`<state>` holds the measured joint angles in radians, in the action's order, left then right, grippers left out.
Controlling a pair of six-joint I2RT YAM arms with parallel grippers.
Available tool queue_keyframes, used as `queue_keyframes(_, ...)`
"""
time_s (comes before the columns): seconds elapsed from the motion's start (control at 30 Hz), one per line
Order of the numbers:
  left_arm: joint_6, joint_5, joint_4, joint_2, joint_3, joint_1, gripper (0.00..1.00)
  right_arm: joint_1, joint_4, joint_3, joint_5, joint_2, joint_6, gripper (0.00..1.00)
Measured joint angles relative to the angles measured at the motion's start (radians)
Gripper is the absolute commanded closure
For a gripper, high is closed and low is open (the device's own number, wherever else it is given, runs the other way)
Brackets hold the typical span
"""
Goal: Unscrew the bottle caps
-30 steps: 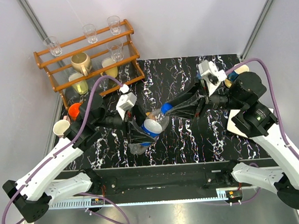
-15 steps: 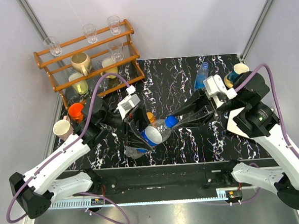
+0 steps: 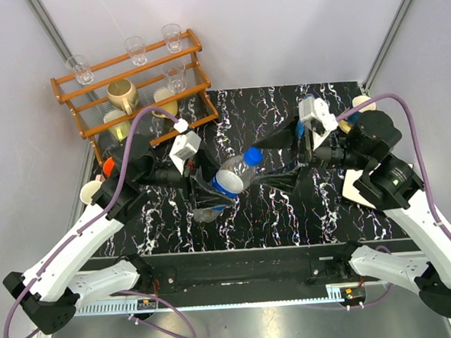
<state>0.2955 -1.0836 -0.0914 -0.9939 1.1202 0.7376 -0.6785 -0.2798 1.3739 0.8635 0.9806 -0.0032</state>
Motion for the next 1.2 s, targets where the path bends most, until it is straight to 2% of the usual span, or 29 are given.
queue_keyframes(0.07, -0.039, 0.078, -0.034, 0.008, 0.011, -0.006, 0.48, 0.0, -0.005, 0.0, -0.122, -0.019, 0.018, 0.14)
queue_keyframes(0.23, -0.115, 0.257, -0.112, 0.008, 0.019, 0.01, 0.45, 0.0, 0.066, -0.002, -0.359, -0.058, 0.092, 0.13)
queue_keyframes(0.37, -0.183, 0.474, -0.169, 0.008, 0.019, 0.077, 0.44, 0.0, 0.12, -0.002, -0.546, -0.071, 0.206, 0.24)
queue_keyframes(0.43, -0.215, 0.598, -0.192, 0.008, 0.019, 0.13, 0.44, 0.0, 0.128, -0.002, -0.657, -0.071, 0.29, 0.24)
queue_keyframes(0.53, -0.25, 0.786, -0.216, 0.006, 0.022, 0.199, 0.45, 0.0, 0.124, -0.002, -0.808, -0.069, 0.394, 0.2)
queue_keyframes(0.6, -0.273, 0.921, -0.22, 0.001, 0.024, 0.238, 0.45, 0.0, 0.108, 0.001, -0.872, -0.06, 0.443, 0.14)
queue_keyframes(0.7, -0.291, 1.086, -0.222, -0.012, 0.026, 0.267, 0.45, 0.0, 0.061, 0.031, -0.907, -0.017, 0.51, 0.12)
queue_keyframes(0.83, -0.304, 1.229, -0.225, -0.033, 0.03, 0.288, 0.45, 0.0, 0.038, 0.045, -0.903, 0.041, 0.56, 0.11)
queue_keyframes(1.1, -0.329, 1.394, -0.226, -0.067, 0.039, 0.341, 0.44, -0.009, -0.007, 0.045, -0.896, 0.132, 0.614, 0.13)
queue_keyframes(1.2, -0.333, 1.422, -0.226, -0.073, 0.039, 0.351, 0.44, -0.017, -0.003, 0.045, -0.896, 0.147, 0.628, 0.17)
